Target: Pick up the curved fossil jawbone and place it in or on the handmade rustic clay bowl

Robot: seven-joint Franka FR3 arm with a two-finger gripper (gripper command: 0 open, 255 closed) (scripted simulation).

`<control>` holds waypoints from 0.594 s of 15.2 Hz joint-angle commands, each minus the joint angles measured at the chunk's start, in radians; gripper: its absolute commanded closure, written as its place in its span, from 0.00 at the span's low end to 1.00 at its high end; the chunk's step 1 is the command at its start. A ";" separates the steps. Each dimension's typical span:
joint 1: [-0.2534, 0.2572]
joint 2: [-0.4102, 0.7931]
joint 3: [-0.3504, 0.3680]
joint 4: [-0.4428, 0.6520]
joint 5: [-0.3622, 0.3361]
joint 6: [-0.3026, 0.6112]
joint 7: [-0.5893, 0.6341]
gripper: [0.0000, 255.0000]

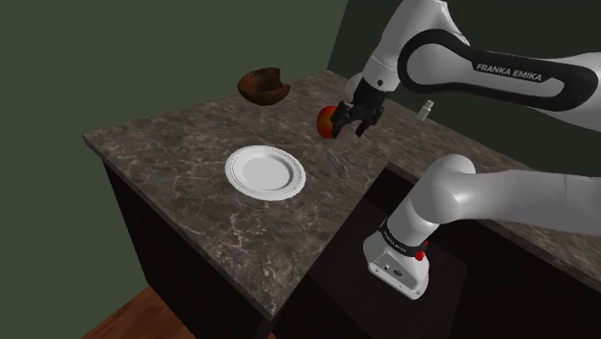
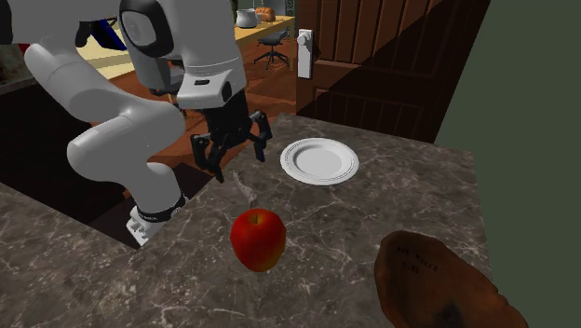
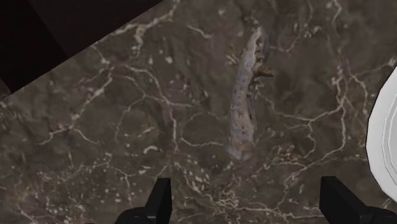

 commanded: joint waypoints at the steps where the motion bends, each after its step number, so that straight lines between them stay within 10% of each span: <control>1: 0.017 -0.049 0.037 -0.077 0.035 0.026 0.052 0.00; 9: 0.033 -0.027 0.068 -0.177 0.067 0.147 0.067 0.00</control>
